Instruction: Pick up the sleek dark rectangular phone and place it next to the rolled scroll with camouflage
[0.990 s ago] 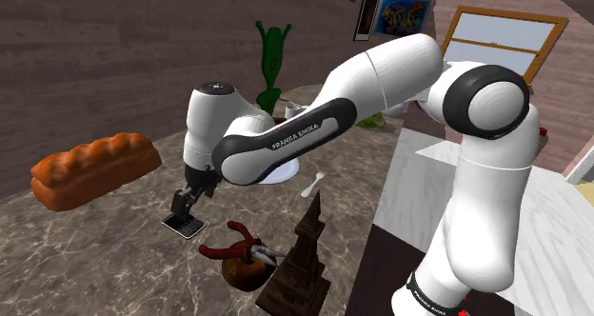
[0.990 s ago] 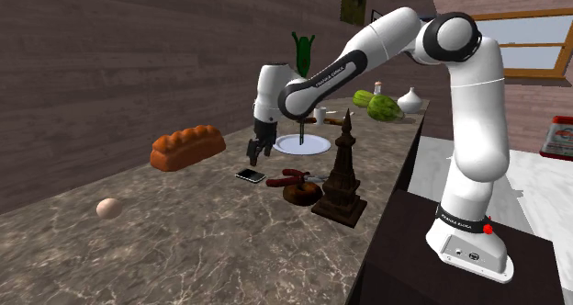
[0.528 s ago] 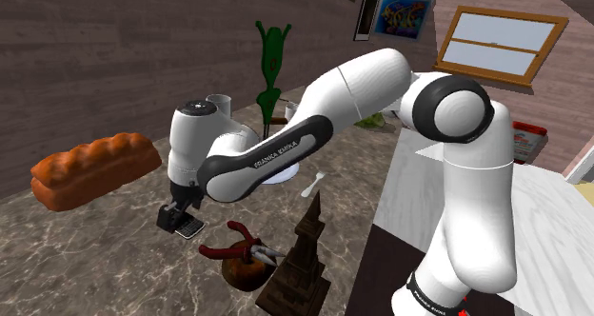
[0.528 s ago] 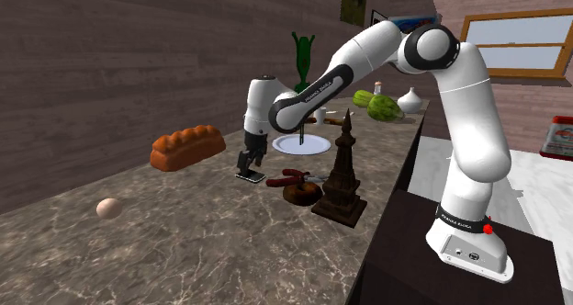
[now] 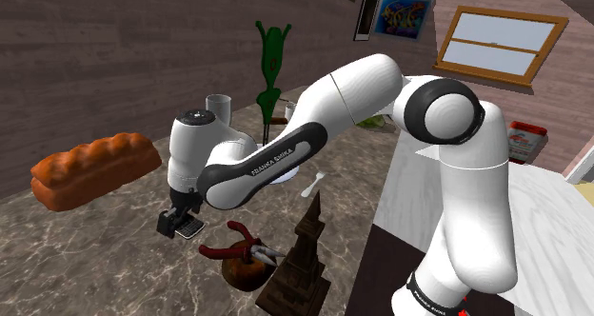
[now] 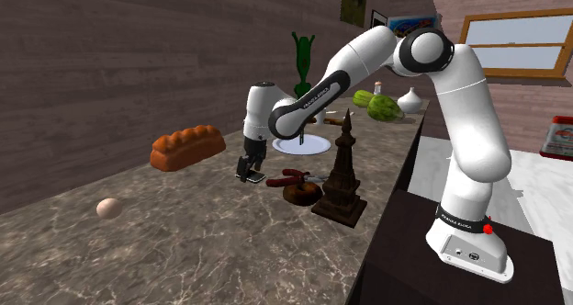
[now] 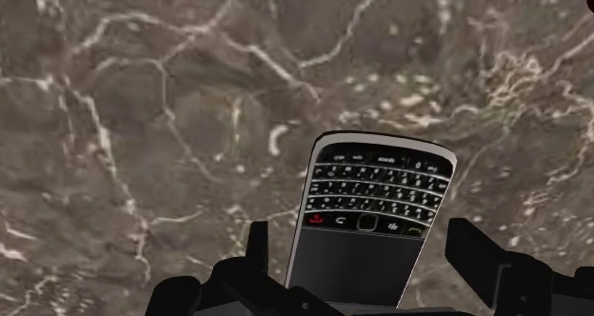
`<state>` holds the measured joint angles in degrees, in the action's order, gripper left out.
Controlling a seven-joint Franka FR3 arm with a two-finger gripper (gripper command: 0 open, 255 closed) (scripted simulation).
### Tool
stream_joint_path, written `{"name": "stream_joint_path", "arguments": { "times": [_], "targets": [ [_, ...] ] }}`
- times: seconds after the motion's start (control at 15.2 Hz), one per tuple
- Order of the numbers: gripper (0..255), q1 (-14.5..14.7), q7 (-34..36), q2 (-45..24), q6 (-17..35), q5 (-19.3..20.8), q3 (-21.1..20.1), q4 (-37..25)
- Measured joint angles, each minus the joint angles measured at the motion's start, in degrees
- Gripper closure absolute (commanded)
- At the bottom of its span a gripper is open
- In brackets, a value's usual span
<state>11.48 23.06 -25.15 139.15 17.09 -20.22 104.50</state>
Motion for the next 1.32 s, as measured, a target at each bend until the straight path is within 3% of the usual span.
{"name": "stream_joint_path", "arguments": {
  "times": [0.07, 0.13, 0.79, 1.32],
  "targets": [
    [0, 0.0, 0.0, 0.0, 0.0, 0.0, 0.0, 0.0],
    [255, 0.0, 0.0, 0.0, 0.0, 0.0, 0.0, 0.0],
    [255, 0.0, 0.0, 0.0, 0.1, 0.0, 0.0, -0.1],
    [255, -0.6, -1.4, 2.5, -4.2, -1.8, -1.0, -1.8]
  ]
}}
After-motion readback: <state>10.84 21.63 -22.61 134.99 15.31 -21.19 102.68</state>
